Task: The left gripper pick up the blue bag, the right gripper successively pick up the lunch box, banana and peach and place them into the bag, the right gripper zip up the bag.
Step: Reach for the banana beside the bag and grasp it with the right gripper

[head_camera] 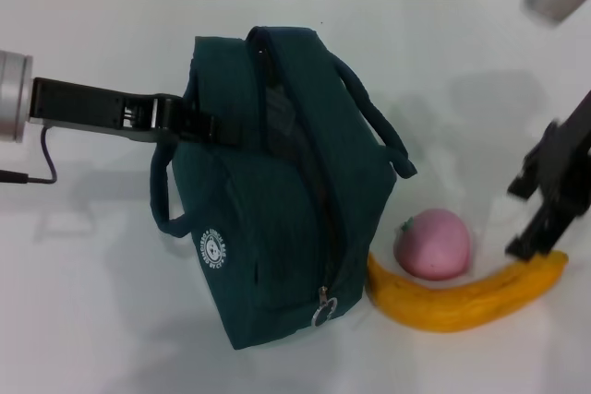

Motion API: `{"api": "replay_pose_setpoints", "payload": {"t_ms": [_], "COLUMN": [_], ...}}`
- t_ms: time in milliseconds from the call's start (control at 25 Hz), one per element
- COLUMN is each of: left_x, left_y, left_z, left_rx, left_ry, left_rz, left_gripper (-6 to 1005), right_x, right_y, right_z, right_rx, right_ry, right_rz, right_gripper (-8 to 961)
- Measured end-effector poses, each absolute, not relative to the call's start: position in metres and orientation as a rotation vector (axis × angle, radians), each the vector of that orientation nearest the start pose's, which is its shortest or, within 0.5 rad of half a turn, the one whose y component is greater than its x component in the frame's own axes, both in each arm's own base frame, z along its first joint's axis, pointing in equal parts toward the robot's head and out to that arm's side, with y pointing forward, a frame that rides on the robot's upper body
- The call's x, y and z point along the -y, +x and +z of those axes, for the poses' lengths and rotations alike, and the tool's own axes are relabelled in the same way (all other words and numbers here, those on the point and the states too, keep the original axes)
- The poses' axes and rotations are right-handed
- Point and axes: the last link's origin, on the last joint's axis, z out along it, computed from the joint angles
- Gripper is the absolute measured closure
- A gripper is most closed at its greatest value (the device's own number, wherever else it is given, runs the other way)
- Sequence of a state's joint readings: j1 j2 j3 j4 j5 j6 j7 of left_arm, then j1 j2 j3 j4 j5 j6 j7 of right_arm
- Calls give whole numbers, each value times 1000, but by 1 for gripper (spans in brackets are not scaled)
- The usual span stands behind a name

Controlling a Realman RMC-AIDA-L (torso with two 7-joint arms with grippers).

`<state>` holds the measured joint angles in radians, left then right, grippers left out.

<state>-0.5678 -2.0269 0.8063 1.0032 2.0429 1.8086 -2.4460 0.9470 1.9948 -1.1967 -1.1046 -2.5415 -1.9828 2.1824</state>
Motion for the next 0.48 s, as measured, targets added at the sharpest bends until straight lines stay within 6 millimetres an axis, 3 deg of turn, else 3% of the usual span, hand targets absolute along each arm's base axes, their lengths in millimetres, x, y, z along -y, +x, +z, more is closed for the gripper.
{"api": "replay_pose_setpoints", "payload": {"t_ms": [200,480], "left_x": [-333,-331], "left_y": [-215,-216], "left_z": [52,51], "left_rx": [1663,1672], "left_ry": [-2658,-2656], "left_rz": [-580,-588], "left_gripper": [961,961], "right_x": [-348,-344], "right_y": [126,130], "right_z": [8,-14], "right_rx": [-466,-367], "right_ry": [-3066,-3047], "right_rz": [-977,-1017], "right_gripper": [67,67]}}
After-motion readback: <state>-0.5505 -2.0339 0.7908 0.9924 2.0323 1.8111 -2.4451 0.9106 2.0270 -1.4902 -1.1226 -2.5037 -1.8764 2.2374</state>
